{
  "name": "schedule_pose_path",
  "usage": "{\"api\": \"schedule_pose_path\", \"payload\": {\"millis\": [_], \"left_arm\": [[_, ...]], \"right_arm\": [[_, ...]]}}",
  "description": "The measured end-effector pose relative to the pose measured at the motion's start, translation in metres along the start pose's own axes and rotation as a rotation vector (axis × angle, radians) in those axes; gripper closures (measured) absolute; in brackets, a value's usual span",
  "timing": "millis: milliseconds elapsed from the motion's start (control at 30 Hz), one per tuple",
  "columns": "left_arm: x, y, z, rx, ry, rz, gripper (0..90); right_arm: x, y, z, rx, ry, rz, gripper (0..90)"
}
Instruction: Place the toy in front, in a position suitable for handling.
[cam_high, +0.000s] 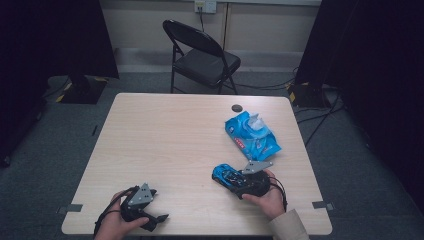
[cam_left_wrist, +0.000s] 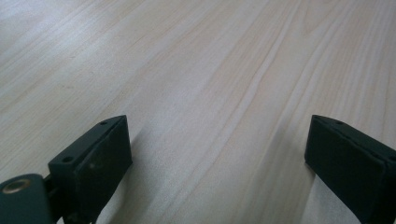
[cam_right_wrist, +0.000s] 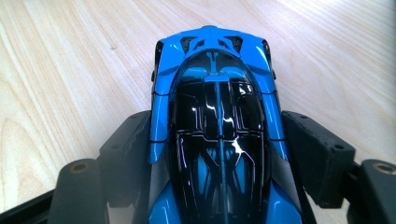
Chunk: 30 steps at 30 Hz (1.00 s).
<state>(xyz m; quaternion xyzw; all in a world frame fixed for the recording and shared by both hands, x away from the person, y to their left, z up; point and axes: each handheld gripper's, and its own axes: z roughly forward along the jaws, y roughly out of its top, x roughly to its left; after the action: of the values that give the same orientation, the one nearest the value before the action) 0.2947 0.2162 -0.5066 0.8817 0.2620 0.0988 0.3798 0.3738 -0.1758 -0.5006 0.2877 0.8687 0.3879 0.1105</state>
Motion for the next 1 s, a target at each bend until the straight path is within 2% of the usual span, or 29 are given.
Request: {"api": "schedule_pose_path", "payload": {"millis": [67, 133, 233, 367, 500, 733, 1000], "left_arm": [[0.0, 0.0, 0.0, 0.0, 0.0, 0.0, 6.6], [0.0, 0.0, 0.0, 0.004, -0.003, 0.0, 6.6], [0.0, 0.0, 0.0, 0.004, -0.004, 0.001, 6.6], [0.0, 0.0, 0.0, 0.006, -0.003, 0.004, 6.6], [0.0, 0.0, 0.0, 0.002, 0.0, 0.001, 6.6], [0.0, 0.0, 0.0, -0.001, -0.003, -0.002, 6.5], [0.0, 0.0, 0.0, 0.0, -0.002, 0.0, 6.5]], "right_arm": [[-0.001, 0.001, -0.001, 0.006, 0.005, 0.006, 27.1], [-0.002, 0.004, -0.003, -0.013, 0.015, 0.019, 26.6], [-0.002, 0.011, -0.008, -0.021, 0.007, 0.009, 23.7], [-0.003, 0.018, -0.015, -0.022, 0.014, -0.003, 24.0], [-0.008, 0.022, -0.02, -0.029, 0.023, 0.012, 24.3], [-0.024, 0.032, -0.029, -0.03, 0.001, 0.023, 24.9], [-0.045, 0.042, -0.034, -0.044, -0.022, 0.064, 26.8]]}}
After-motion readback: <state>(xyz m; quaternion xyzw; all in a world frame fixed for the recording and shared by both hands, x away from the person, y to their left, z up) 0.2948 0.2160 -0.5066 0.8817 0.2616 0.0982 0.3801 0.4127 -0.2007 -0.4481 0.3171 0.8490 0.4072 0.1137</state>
